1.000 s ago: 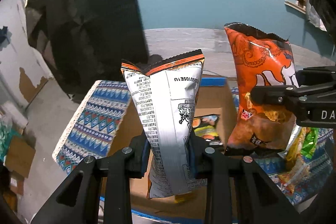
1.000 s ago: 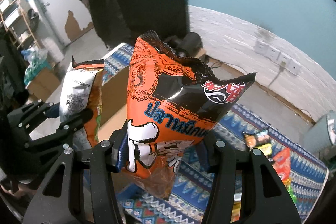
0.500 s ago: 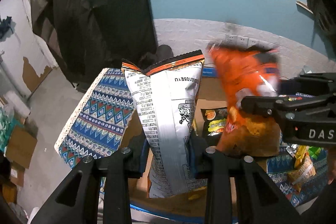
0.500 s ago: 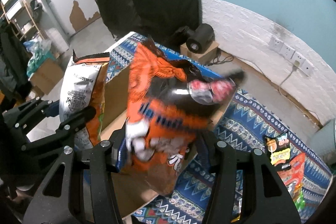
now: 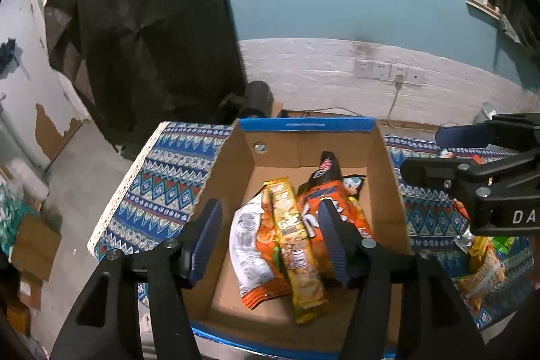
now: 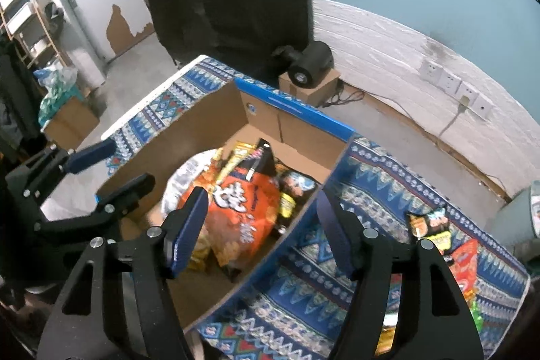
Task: Organize snacks
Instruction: 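Move both tools back toward the remaining snacks on the cloth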
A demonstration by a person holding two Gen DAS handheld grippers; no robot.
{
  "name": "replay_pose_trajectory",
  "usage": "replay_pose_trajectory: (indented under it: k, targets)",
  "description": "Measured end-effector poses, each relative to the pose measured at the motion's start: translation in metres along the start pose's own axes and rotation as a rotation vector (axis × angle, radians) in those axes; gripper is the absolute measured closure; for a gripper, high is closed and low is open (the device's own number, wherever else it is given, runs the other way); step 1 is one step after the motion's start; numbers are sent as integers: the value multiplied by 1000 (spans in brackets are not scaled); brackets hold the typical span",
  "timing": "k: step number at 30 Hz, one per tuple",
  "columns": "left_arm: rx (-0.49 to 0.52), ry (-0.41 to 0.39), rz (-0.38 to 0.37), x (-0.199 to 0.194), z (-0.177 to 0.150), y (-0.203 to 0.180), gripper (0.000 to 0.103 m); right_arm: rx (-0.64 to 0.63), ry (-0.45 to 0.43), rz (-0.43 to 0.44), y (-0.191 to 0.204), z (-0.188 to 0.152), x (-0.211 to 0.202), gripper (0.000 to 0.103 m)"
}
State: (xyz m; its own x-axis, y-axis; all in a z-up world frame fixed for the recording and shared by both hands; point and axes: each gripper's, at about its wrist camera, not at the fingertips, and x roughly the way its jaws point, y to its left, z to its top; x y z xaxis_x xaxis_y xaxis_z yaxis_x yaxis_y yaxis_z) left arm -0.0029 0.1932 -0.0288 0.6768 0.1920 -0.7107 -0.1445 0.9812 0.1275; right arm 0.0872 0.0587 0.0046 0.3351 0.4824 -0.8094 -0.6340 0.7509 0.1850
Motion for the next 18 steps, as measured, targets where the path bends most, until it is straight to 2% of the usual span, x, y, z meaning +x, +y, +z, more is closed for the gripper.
replay_pose_trajectory:
  k: [4,18]
  targets:
    - [24,-8,-27,-4,2,-13,38,23,8,-19,-14,-9,-9,35]
    - [185,-16,-96,-11,-1,-78,36,111,15,-107,-80,-51,-53,34]
